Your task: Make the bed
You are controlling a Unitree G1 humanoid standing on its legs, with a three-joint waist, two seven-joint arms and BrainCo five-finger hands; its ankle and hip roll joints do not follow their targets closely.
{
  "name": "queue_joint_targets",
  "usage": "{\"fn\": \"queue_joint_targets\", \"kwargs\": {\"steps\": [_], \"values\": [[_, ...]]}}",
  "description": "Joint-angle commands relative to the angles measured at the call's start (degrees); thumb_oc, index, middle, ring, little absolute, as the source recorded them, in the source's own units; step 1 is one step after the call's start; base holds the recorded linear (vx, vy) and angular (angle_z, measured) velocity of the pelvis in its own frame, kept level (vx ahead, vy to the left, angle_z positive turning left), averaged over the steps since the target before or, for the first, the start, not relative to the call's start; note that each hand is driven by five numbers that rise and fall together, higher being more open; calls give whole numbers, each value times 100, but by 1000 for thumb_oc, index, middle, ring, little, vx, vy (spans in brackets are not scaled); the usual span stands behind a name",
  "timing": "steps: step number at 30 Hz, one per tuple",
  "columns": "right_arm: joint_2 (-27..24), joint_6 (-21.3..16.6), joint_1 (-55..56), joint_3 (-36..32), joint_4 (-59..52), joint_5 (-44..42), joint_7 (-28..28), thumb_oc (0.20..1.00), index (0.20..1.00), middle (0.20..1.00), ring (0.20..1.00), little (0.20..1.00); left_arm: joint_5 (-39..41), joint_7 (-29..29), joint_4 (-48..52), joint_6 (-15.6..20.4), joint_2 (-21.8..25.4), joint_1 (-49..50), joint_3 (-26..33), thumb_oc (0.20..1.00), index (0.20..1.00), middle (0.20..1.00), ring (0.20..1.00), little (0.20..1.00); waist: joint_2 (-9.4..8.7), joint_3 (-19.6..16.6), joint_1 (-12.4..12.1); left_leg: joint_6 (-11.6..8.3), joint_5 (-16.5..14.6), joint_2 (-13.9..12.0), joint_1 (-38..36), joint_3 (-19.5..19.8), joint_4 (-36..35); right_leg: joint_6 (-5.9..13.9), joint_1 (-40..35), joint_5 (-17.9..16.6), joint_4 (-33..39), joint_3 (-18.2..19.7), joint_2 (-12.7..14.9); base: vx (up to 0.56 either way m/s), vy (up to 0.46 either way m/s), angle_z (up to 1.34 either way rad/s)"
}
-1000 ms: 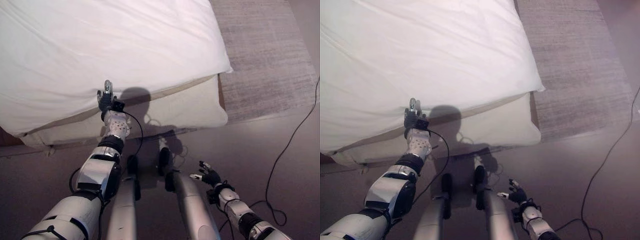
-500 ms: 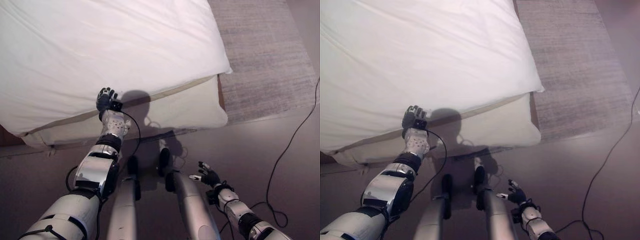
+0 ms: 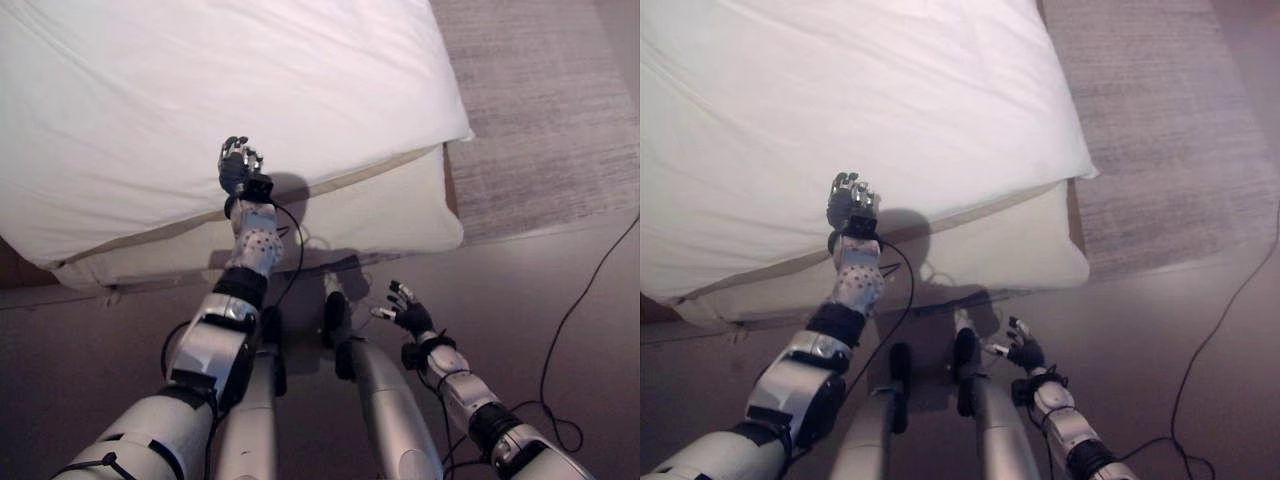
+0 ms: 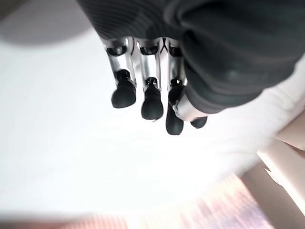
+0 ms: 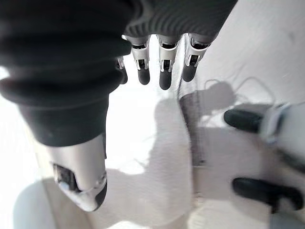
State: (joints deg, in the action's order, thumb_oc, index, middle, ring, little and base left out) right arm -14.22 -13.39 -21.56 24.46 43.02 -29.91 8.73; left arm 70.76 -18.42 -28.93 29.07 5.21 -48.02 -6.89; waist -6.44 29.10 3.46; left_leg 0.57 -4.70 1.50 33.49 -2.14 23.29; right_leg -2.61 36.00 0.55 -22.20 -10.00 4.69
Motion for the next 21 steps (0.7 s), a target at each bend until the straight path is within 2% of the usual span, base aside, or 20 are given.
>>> {"fn": "queue_joint_targets", "kwargs": {"steps": [1, 4, 6, 7, 8, 9, 17, 21], "values": [[-93, -286, 92, -84, -500, -300, 81, 1000, 1000, 1000, 1000, 1000, -119, 180, 402, 291, -54, 172, -145, 200, 200, 200, 200, 200, 225, -193, -131, -228, 270, 5, 136, 70, -244, 1038, -29, -406, 240, 145, 542, -1, 12, 5], [-109, -265, 98, -62, -569, -251, 72, 1000, 1000, 1000, 1000, 1000, -89, 209, 559, 254, -22, 349, -201, 200, 200, 200, 200, 200, 243, -170, -164, -210, 274, 14, 128, 75, -256, 1034, -45, -399, 241, 129, 551, -6, 7, 3], [-176, -231, 179, -81, -681, -172, 22, 1000, 1000, 1000, 1000, 1000, 0, 322, 721, 151, 41, 734, -280, 363, 363, 363, 363, 363, 263, -80, -213, -193, 247, 18, 77, 87, -260, 1028, -108, -363, 240, 97, 566, -4, -1, 9], [-175, -231, 178, -82, -682, -172, 22, 1000, 1000, 1000, 1000, 1000, 1, 323, 722, 151, 43, 734, -280, 413, 413, 413, 413, 413, 260, -97, -209, -190, 272, 24, 99, 87, -274, 1026, -88, -384, 254, 96, 570, 2, 0, 11], [-198, -206, 241, -99, -699, -117, 5, 1000, 1000, 1000, 1000, 1000, 32, 369, 719, 60, 71, 964, -278, 655, 655, 655, 655, 655, 263, -59, -224, -186, 255, 16, 71, 79, -273, 1023, -113, -366, 238, 83, 572, -3, 5, 9], [-208, -193, 265, -109, -679, -73, 1, 1000, 1000, 1000, 1000, 1000, 75, 399, 681, 27, 61, 1042, -285, 1000, 1000, 1000, 1000, 1000, 258, -61, -228, -180, 285, 16, 77, 79, -308, 1021, -110, -387, 271, 81, 577, 11, 1, 8], [-252, -131, 530, -201, -488, -21, -10, 1000, 1000, 1000, 1000, 1000, 338, 527, 222, -253, 6, 1581, -259, 1000, 1000, 1000, 1000, 1000, 234, 14, -227, -184, 346, 10, 35, 74, -422, 1007, -112, -386, 315, 68, 552, 1, -1, 0], [-330, -66, 717, -158, -453, 79, -59, 1000, 1000, 1000, 1000, 1000, 272, 472, -369, -450, 9, 1656, -232, 1000, 1000, 1000, 1000, 1000, 206, 68, -196, -192, 338, -21, 10, 58, -422, 1002, -122, -355, 302, 61, 534, 0, 0, 0]]}}
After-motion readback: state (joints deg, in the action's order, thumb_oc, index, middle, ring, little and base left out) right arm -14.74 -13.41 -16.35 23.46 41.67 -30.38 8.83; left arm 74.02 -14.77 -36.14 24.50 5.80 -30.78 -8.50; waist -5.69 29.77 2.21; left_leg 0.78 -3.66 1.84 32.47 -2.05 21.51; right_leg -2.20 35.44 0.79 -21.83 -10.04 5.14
